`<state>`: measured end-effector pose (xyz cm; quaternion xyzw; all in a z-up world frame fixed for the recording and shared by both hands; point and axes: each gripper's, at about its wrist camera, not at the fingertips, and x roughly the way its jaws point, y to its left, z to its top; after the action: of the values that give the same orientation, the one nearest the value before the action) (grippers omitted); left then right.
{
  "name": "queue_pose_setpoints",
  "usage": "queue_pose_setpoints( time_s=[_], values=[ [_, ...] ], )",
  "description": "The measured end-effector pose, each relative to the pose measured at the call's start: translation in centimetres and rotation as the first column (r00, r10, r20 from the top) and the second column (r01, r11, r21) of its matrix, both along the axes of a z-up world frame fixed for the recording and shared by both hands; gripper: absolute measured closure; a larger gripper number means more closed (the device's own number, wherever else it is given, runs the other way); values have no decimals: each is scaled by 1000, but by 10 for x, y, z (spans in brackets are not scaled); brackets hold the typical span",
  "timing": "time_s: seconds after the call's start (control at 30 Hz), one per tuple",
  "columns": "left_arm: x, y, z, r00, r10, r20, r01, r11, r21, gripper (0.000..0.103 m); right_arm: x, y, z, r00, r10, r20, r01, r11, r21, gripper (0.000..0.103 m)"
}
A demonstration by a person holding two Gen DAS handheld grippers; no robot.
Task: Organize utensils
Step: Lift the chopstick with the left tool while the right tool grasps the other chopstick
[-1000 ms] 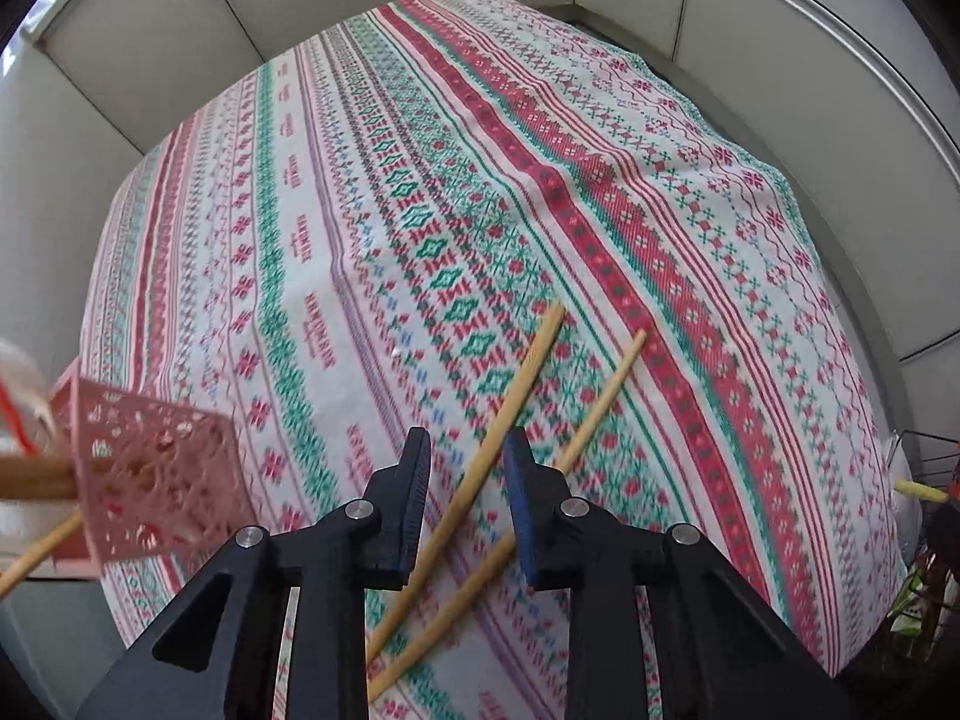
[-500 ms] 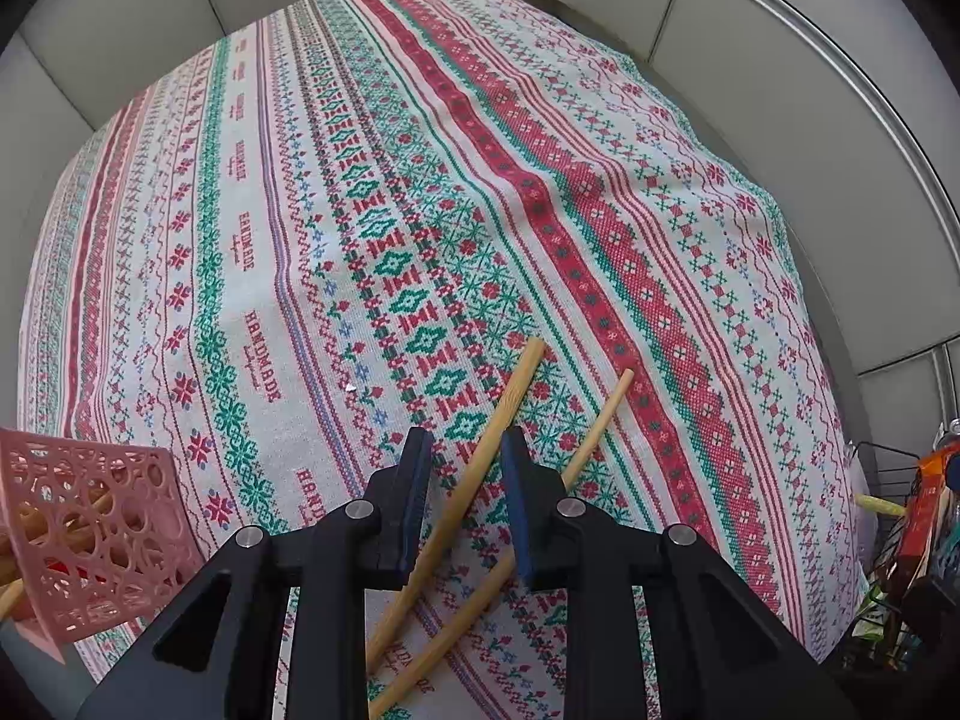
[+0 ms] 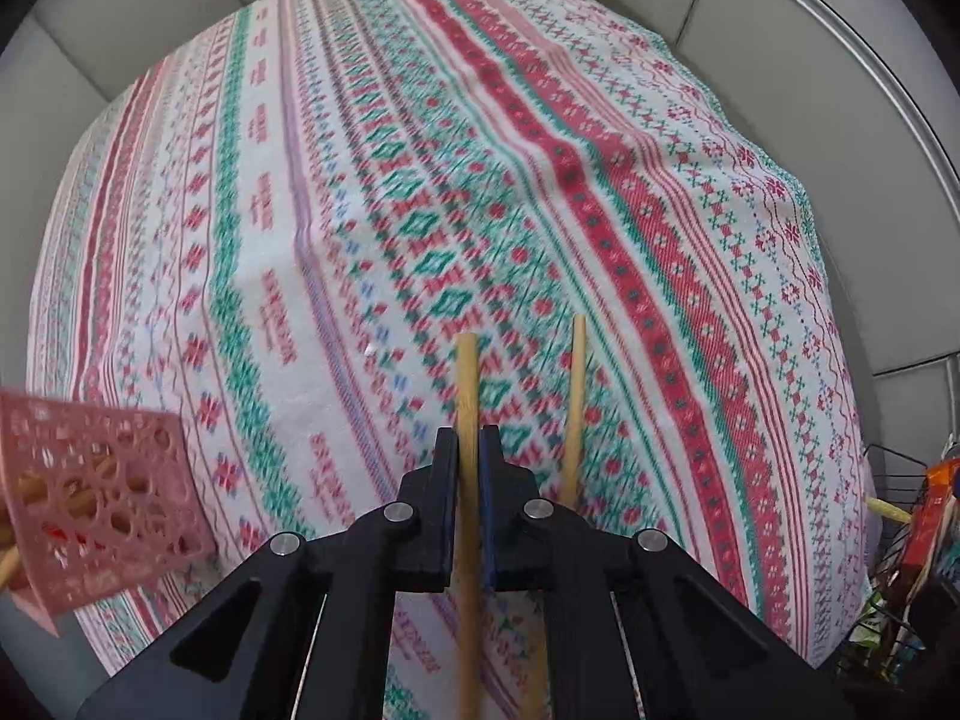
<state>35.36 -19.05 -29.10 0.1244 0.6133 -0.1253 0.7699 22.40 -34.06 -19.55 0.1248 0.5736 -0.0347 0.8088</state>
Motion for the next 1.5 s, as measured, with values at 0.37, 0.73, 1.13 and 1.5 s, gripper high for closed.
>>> queue_pose_setpoints(
  time_s=[0.37, 0.73, 1.13, 1.5],
  values=[
    [-66, 58, 19, 999, 50, 12, -49, 995, -87, 96, 17, 22, -26, 997, 45, -65, -42, 998, 46, 14],
    [-118, 97, 55, 993, 24, 114, -4, 985, -174, 96, 50, 55, -41, 995, 104, -11, -103, 991, 82, 22],
    [-132, 126, 66, 994, 42, 99, -17, 969, -246, 96, 95, 93, -78, 995, 73, -66, -67, 994, 86, 56],
    [-135, 133, 66, 993, 41, 107, -15, 973, -232, 96, 99, 128, -82, 993, 111, -37, -115, 984, -139, 76]
  ],
)
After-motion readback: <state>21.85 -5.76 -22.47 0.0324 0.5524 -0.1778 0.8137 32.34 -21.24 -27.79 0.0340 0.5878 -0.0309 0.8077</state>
